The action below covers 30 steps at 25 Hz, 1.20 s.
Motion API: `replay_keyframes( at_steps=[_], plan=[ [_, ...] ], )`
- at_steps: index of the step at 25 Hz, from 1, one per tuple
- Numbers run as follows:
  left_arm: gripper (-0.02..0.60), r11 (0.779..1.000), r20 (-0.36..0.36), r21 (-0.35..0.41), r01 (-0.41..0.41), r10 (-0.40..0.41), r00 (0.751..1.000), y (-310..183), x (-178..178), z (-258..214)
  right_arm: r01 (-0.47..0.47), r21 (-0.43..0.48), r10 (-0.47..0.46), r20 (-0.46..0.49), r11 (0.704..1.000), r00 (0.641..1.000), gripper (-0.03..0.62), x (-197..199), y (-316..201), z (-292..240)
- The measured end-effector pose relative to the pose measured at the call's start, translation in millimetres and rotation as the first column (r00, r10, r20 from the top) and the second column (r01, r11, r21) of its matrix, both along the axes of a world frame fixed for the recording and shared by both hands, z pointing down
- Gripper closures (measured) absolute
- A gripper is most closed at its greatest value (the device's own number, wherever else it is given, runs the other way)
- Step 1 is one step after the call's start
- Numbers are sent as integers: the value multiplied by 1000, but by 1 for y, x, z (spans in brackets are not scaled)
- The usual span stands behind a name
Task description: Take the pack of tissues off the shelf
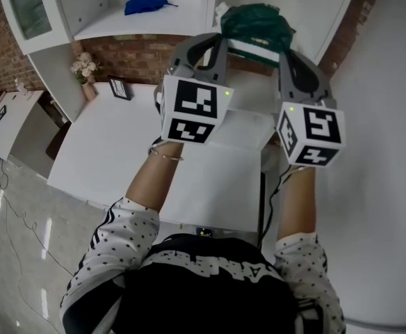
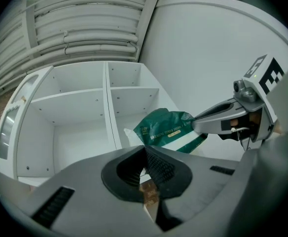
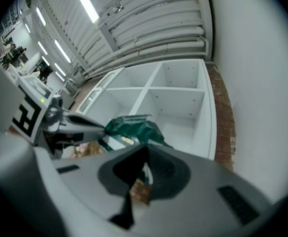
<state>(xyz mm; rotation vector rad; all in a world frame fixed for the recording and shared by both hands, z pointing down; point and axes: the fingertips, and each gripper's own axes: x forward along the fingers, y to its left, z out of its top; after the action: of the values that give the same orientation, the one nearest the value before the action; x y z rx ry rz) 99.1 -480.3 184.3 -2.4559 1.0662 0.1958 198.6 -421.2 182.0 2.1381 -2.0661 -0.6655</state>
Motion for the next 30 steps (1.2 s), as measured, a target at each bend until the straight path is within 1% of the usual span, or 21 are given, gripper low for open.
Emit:
replay_keyframes(
  at_steps=[13,17,21,25,30],
  plan=[
    [546,995,0,-90,-42,42,999,2,-2,4,-27,-54,28,21,998,999,553,-3,6,-2],
    [546,992,8,-122,-42,43,999,0,0,10,-25,-79,28,39,997,999,553,-2,4,2],
    [546,988,20,-152,-38,42,999,-1,5,30,-23,-102,28,44,995,999,553,2,3,22],
    [546,986,27,-161,-31,36,999,-1,7,54,-9,-107,16,60,994,998,553,5,2,46],
    [546,983,41,-183,-32,40,998,0,8,72,2,-119,9,86,993,996,554,7,3,61]
  ],
)
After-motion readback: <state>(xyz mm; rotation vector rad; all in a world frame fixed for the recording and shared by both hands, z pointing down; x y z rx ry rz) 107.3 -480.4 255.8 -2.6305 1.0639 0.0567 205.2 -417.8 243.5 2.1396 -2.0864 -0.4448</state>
